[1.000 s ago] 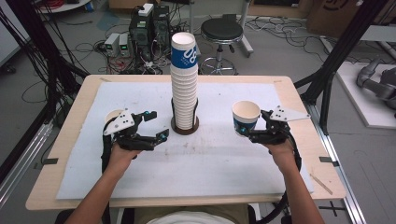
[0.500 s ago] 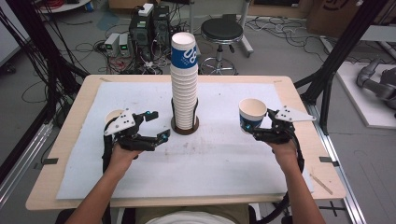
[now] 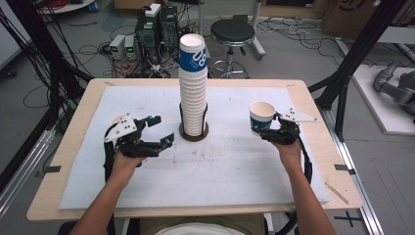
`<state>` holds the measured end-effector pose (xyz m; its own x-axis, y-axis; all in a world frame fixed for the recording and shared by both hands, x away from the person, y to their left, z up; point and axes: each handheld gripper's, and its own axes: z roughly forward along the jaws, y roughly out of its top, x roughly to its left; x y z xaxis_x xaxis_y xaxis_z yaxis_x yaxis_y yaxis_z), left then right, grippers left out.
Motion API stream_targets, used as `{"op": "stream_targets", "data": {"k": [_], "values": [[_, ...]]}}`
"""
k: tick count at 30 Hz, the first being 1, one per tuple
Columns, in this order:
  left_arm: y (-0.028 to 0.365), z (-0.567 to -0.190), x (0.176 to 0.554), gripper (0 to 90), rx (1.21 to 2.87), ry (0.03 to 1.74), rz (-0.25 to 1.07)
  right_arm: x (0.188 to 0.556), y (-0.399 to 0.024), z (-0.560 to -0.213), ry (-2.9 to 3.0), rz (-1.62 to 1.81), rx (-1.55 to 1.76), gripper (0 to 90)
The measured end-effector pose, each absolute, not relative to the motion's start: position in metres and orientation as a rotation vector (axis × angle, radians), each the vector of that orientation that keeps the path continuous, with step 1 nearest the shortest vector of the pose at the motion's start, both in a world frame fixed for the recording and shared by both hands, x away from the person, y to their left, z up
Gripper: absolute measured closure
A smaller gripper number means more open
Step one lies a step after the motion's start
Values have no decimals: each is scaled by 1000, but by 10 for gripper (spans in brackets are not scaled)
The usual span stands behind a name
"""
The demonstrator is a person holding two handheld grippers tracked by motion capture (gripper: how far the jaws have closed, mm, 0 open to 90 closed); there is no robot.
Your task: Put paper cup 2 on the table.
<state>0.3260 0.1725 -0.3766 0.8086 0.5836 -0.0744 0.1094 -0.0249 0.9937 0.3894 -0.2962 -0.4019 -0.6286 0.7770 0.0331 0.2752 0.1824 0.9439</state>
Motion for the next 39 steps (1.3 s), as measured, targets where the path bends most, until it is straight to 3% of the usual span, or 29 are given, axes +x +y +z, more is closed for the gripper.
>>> {"op": "stream_targets", "data": {"k": [18,39], "values": [[173,-378,327,165,1579,576,408,408,-294,-438,2157,1336,1100,229],[174,-380,328,166,1579,584,403,392,-306,-441,2190,1310,1091,198]]}}
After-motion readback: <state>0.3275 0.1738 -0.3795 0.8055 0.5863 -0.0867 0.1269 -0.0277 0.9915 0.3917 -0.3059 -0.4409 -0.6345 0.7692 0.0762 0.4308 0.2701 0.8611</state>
